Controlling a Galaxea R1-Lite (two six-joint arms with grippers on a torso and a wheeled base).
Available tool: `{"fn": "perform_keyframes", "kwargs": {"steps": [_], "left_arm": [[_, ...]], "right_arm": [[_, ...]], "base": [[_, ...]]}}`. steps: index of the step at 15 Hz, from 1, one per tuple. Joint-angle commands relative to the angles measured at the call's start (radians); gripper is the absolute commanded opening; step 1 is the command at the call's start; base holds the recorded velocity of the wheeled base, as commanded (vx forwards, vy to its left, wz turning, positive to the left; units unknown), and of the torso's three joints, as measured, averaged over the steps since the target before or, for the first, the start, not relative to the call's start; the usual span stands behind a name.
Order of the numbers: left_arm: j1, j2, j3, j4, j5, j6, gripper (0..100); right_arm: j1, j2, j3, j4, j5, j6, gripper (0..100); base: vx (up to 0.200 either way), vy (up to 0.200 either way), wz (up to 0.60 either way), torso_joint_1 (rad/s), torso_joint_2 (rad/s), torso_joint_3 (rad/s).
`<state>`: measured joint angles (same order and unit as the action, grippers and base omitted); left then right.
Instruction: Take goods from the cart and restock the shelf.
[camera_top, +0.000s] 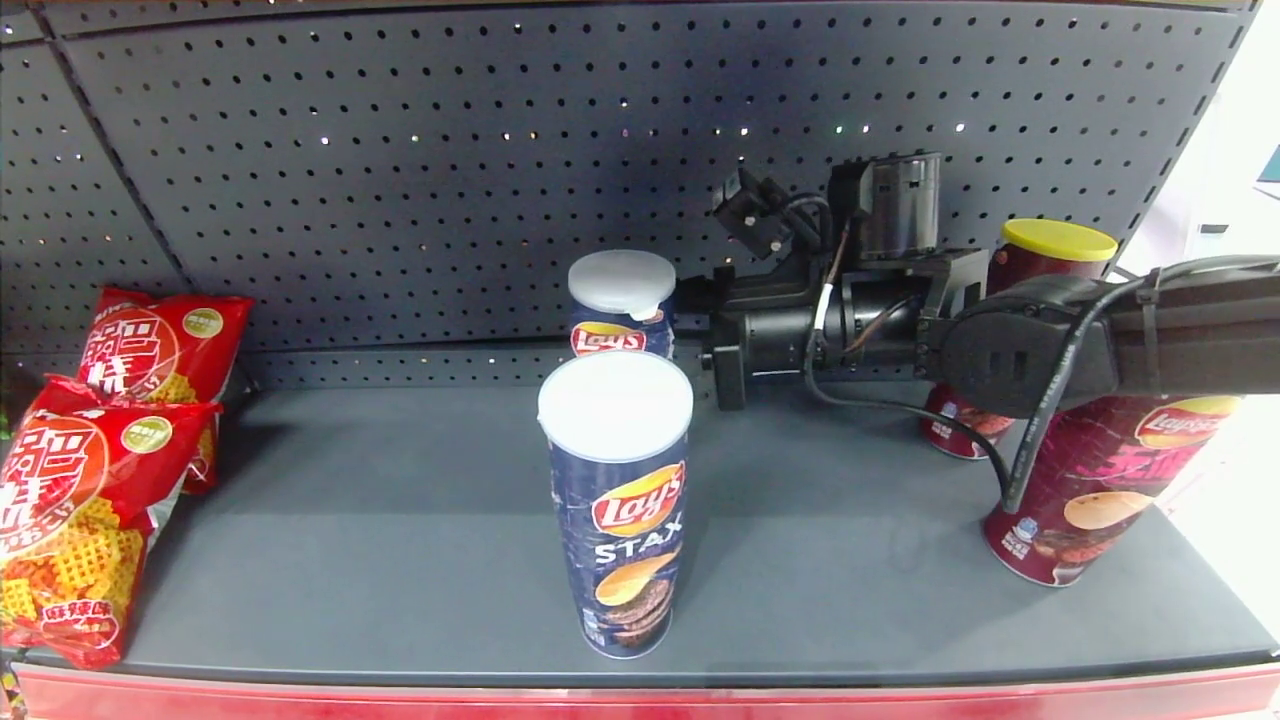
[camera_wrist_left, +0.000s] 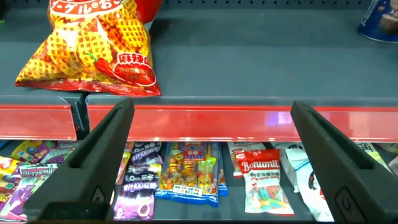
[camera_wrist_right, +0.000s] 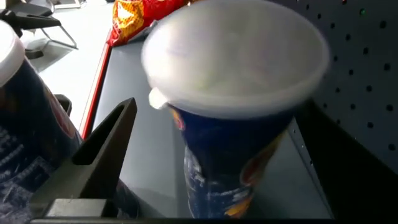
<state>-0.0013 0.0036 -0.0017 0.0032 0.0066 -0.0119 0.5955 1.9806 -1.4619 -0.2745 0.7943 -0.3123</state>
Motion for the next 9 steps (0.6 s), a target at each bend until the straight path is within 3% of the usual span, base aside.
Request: {"fn": "perform_keyframes", "kwargs": {"steps": [1,6,9], "left_arm": [[0.000,0.001,0.000,0.000,0.001,0.000,100],[0.000,0.001,0.000,0.000,0.001,0.000,100],[0.000,0.001,0.000,0.000,0.000,0.000,100]], "right_arm": [[-0.005,-0.019,0.025,0.000,0.000,-0.002,100],[-0.060,-0.095,0.060,0.000,0.002,-0.001,100],[-0.094,-0.177,0.155,0.000,0.008,-0.007,100]], "base": [[0.000,0.000,0.00,0.000,0.00,0.000],[0.000,0.000,0.00,0.000,0.00,0.000],[0.000,0.000,0.00,0.000,0.00,0.000]]}}
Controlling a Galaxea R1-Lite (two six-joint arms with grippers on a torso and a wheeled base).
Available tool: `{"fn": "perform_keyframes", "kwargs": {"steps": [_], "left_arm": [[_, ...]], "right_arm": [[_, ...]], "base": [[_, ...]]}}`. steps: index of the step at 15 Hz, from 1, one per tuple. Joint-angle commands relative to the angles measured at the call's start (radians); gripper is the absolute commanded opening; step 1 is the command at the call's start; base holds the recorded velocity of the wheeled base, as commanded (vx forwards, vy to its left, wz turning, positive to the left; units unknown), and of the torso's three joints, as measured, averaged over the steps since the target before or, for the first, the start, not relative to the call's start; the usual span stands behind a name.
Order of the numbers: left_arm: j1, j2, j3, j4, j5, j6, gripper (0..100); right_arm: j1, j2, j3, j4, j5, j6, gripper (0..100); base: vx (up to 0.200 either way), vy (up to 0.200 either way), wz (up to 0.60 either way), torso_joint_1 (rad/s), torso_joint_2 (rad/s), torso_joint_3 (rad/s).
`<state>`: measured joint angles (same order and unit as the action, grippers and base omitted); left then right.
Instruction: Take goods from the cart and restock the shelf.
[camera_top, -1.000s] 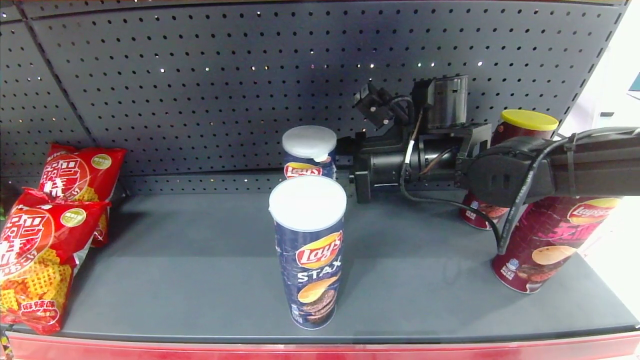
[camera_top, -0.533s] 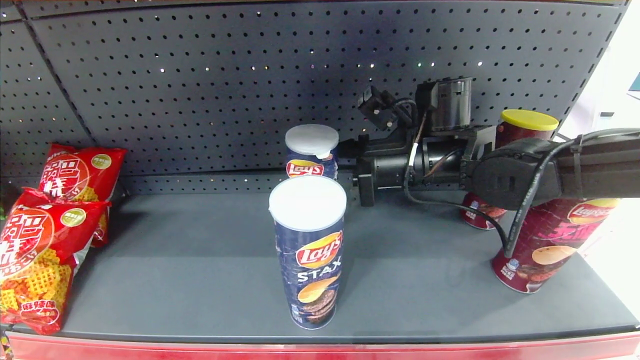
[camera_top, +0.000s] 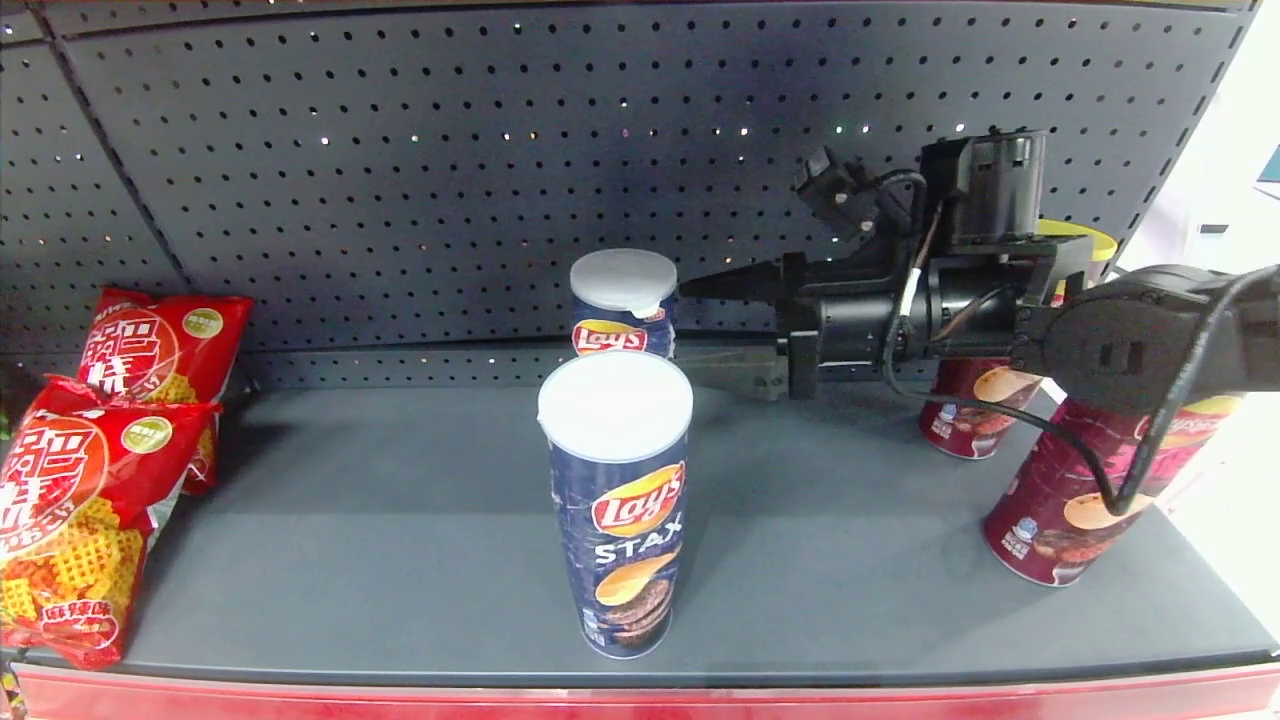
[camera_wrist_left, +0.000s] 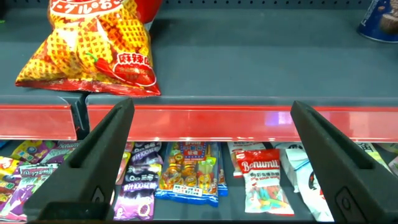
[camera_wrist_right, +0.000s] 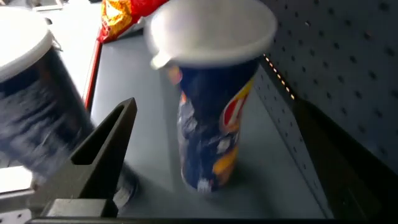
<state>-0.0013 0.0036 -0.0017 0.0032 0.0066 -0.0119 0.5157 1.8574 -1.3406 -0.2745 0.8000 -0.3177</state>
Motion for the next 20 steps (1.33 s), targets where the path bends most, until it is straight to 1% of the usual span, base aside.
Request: {"fn": "perform_keyframes", "kwargs": {"steps": [1,7,10,12,14,16,18,20], "left_arm": [[0.000,0.003,0.000,0.000,0.000,0.000,100],[0.000,0.001,0.000,0.000,0.000,0.000,100],[0.000,0.001,0.000,0.000,0.001,0.000,100],[0.000,0.003,0.000,0.000,0.001,0.000,100],[0.000,0.003,0.000,0.000,0.000,0.000,100],[0.000,0.003,0.000,0.000,0.000,0.000,100],[0.000,0.001,0.000,0.000,0.000,0.000,100],[0.000,0.001,0.000,0.000,0.000,0.000,100]], "right_arm": [[-0.019,-0.073,0.047,0.000,0.002,-0.001,100],[-0.028,-0.178,0.047,0.000,-0.002,0.003,100],[-0.019,-0.207,0.023,0.000,-0.005,0.006,100],[0.029,-0.259,0.044,0.000,-0.005,0.008,100],[0.058,-0.299,0.075,0.001,-0.012,0.009,100],[0.089,-0.343,0.143,0.001,-0.013,0.009,100],[0.116,-0.389,0.247,0.018,-0.013,0.005,100],[0.121,-0.409,0.357,0.046,-0.013,-0.003,100]], "base": [[0.000,0.000,0.00,0.000,0.00,0.000],[0.000,0.000,0.00,0.000,0.00,0.000],[0.000,0.000,0.00,0.000,0.00,0.000],[0.000,0.000,0.00,0.000,0.00,0.000],[0.000,0.000,0.00,0.000,0.00,0.000],[0.000,0.000,0.00,0.000,0.00,0.000],[0.000,0.000,0.00,0.000,0.00,0.000],[0.000,0.000,0.00,0.000,0.00,0.000]]}}
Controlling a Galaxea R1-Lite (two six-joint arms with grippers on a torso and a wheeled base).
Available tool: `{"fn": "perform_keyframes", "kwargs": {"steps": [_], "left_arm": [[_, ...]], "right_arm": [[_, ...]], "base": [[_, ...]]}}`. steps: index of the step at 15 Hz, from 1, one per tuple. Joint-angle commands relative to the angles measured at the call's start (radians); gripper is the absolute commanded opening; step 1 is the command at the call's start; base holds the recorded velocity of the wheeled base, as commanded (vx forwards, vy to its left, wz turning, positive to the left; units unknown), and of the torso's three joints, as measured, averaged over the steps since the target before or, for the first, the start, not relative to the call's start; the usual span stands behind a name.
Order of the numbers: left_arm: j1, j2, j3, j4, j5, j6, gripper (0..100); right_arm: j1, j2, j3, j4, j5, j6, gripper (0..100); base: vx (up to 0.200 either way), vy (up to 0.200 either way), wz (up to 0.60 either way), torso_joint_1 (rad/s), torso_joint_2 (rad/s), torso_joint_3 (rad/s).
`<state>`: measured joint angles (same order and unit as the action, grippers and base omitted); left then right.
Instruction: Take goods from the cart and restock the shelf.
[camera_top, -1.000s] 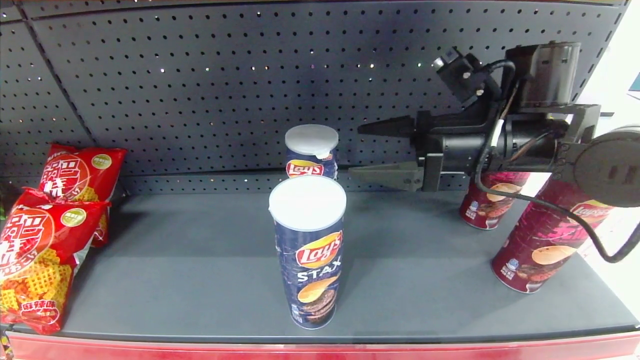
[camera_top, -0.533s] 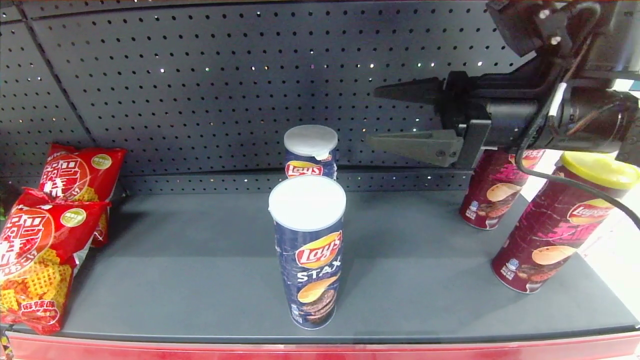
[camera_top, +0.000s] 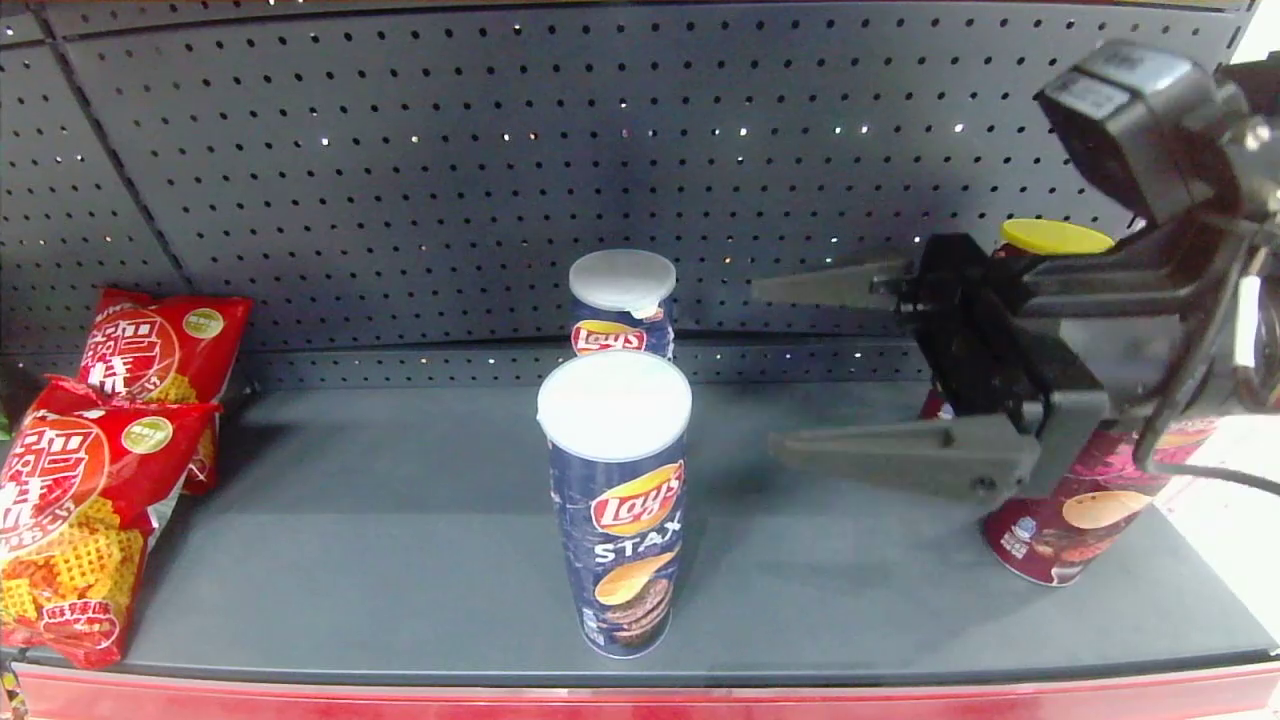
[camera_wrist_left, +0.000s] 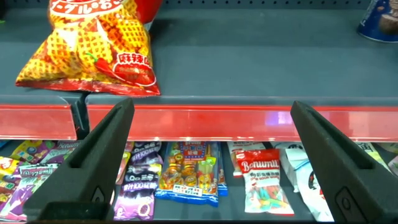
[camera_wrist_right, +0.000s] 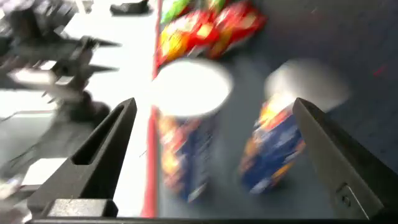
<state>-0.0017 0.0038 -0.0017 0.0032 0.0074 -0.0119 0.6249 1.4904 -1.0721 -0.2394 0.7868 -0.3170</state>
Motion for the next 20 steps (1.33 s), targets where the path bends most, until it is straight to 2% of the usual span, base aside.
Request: {"fn": "perform_keyframes", "kwargs": {"steps": [1,5,20], "left_arm": [[0.000,0.001,0.000,0.000,0.000,0.000,100],[0.000,0.002,0.000,0.000,-0.001,0.000,100],[0.000,0.001,0.000,0.000,0.000,0.000,100]], "right_arm": [[0.012,-0.041,0.115,0.011,-0.006,-0.007,100],[0.012,0.016,0.153,0.011,-0.017,-0.014,100],[0.081,0.228,0.064,0.006,-0.017,-0.037,100]], "base": [[0.000,0.000,0.00,0.000,0.00,0.000],[0.000,0.000,0.00,0.000,0.00,0.000],[0.000,0.000,0.00,0.000,0.00,0.000]]}}
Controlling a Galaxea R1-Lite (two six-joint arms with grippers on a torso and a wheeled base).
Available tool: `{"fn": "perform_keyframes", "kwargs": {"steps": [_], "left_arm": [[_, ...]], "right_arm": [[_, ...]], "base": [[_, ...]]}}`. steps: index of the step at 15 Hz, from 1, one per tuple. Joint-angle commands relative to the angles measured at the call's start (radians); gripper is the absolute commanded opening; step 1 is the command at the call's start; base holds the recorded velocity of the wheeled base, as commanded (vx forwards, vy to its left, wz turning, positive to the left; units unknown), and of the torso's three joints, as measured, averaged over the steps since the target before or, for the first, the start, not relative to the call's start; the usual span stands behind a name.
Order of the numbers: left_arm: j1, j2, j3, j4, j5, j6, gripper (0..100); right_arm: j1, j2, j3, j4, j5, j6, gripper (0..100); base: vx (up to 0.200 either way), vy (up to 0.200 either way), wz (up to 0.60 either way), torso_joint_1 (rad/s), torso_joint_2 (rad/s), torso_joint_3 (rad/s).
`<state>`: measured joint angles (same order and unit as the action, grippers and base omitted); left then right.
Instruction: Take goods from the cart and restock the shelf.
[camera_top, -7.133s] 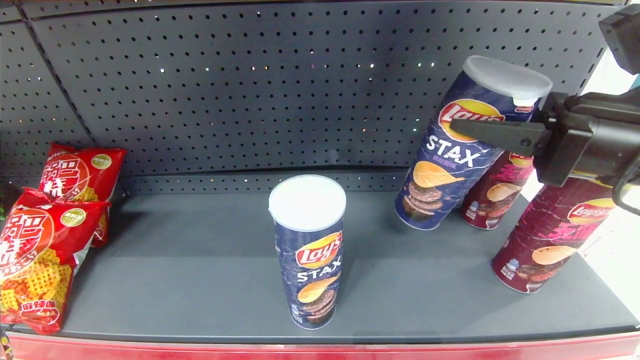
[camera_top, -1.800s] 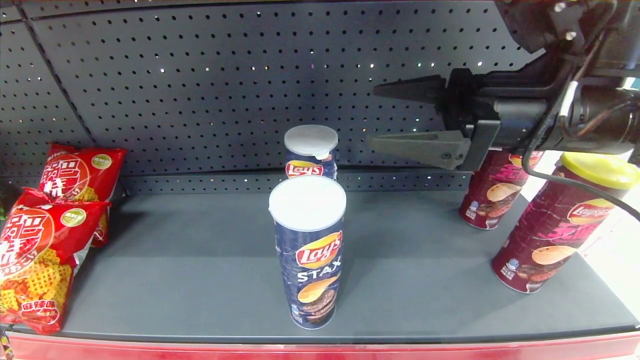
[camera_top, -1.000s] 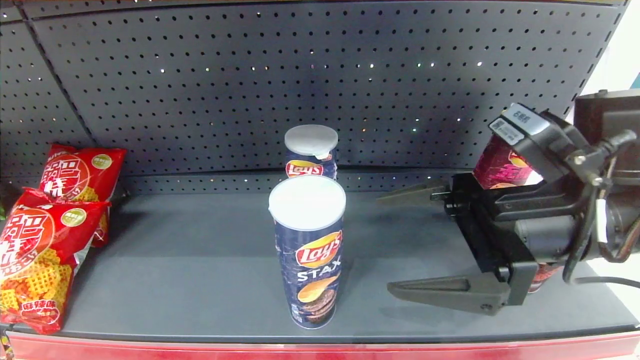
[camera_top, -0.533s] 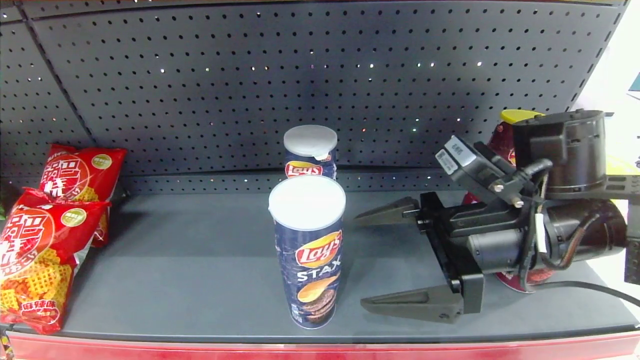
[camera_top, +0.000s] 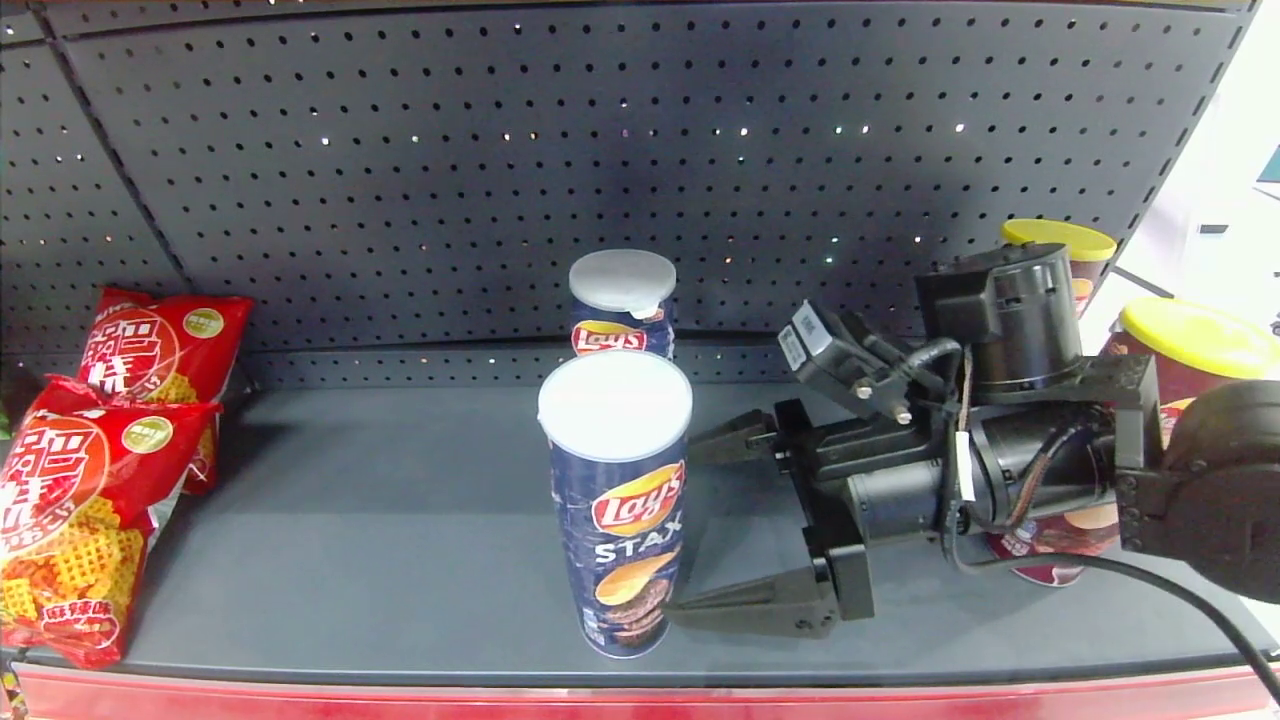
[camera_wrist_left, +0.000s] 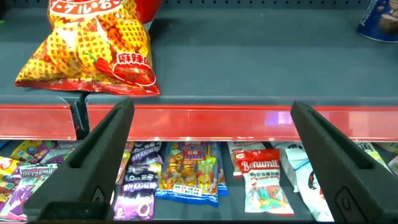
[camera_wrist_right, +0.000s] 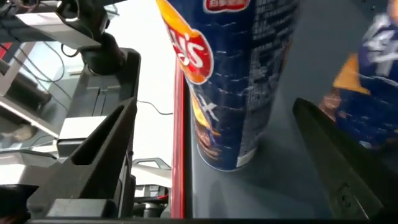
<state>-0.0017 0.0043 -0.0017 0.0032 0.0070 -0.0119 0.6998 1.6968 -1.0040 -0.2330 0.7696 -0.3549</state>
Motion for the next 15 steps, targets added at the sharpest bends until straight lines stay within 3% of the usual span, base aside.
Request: {"fn": "perform_keyframes", "kwargs": {"steps": [1,15], "left_arm": [[0.000,0.000,0.000,0.000,0.001,0.000,100],[0.000,0.002,0.000,0.000,-0.001,0.000,100]], "right_arm": [[0.006,0.024,-0.004,0.000,0.000,0.001,100],[0.040,-0.026,0.067,0.018,-0.010,0.002,100]], "base": [[0.000,0.000,0.00,0.000,0.00,0.000],[0.000,0.000,0.00,0.000,0.00,0.000]]}}
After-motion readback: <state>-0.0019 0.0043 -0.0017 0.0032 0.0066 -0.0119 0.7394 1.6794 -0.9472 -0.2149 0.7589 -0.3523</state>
